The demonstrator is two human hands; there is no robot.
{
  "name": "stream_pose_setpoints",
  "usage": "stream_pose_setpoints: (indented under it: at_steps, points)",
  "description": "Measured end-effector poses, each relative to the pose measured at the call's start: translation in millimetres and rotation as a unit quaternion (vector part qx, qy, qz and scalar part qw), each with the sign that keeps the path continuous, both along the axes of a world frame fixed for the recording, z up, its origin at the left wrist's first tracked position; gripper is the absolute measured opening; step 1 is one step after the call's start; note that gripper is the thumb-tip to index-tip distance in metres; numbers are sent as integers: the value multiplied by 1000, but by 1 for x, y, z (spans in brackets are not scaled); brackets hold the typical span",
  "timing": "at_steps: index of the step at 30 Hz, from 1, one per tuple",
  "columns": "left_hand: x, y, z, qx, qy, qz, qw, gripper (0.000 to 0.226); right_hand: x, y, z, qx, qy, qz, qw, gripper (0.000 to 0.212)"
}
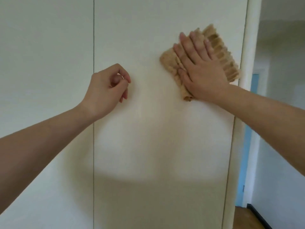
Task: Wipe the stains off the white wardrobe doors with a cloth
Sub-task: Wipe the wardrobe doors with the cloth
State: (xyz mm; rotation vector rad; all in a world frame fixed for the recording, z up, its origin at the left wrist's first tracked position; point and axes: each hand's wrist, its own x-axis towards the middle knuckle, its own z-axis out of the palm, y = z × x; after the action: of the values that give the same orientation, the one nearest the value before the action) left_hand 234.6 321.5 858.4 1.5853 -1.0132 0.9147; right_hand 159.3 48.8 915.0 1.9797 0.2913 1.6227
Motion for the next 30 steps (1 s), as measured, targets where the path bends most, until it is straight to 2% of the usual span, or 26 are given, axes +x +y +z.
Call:
stream_pose_setpoints:
  at_steps: [1, 3, 4, 6, 7, 8, 9, 11, 12, 13, 15, 17, 20, 21, 23, 24, 25, 27, 28, 29, 30]
  points:
    - [1, 1, -5, 0, 4, 0, 1000, 17, 11, 12, -20, -8, -8, -1, 1000, 62]
    - [4, 3, -18, 4, 16, 3, 1000, 18, 39, 32, -99, -121, 95, 13, 988, 65]
    - [5, 4, -24, 10, 20, 7, 1000, 18, 48, 40, -147, -194, 184, 30, 963, 64]
    - [7, 9, -33, 38, 24, 16, 999, 18, 45, 49, -206, -295, 362, 80, 881, 61]
    - [7, 14, -35, 55, 22, 19, 998, 17, 43, 46, -200, -323, 396, 117, 852, 59]
    - [7, 20, -35, 69, 18, 22, 997, 16, 42, 42, -175, -328, 404, 126, 845, 56]
    - [6, 27, -35, 77, 14, 24, 997, 16, 42, 41, -138, -318, 370, 112, 866, 54]
    - [7, 41, -29, 69, 9, 25, 997, 16, 40, 46, -45, -236, 204, 70, 947, 58]
    - [10, 49, -24, 57, 10, 23, 998, 15, 40, 48, -4, -176, 125, 38, 976, 61]
    - [13, 56, -21, 43, 11, 22, 999, 15, 39, 52, 26, -111, 67, 4, 992, 62]
    - [20, 70, -19, 18, 14, 27, 999, 15, 45, 74, 36, -13, 20, -11, 1000, 62]
    - [27, 80, -23, 8, 21, 29, 999, 15, 62, 102, -6, -12, 9, -10, 1000, 63]
    - [37, 91, -37, 24, 38, 31, 999, 17, 90, 130, -155, -162, 123, 9, 979, 71]
    - [41, 94, -42, 35, 45, 32, 998, 18, 90, 133, -211, -217, 198, 31, 955, 71]
    - [47, 103, -48, 60, 55, 24, 996, 18, 80, 136, -280, -275, 391, 68, 876, 63]
    - [50, 107, -49, 70, 55, 18, 996, 18, 78, 132, -281, -289, 428, 86, 852, 59]
    - [53, 112, -50, 76, 52, 12, 996, 17, 79, 127, -263, -284, 432, 103, 850, 56]
    - [59, 119, -49, 79, 42, 1, 996, 17, 77, 129, -187, -243, 336, 91, 905, 54]
    - [61, 121, -48, 76, 38, -4, 996, 17, 71, 128, -135, -210, 247, 64, 944, 55]
    - [64, 123, -47, 67, 38, -11, 997, 17, 67, 124, -85, -182, 178, 40, 966, 56]
    - [67, 126, -46, 55, 42, -20, 997, 15, 65, 123, -44, -104, 123, 17, 987, 57]
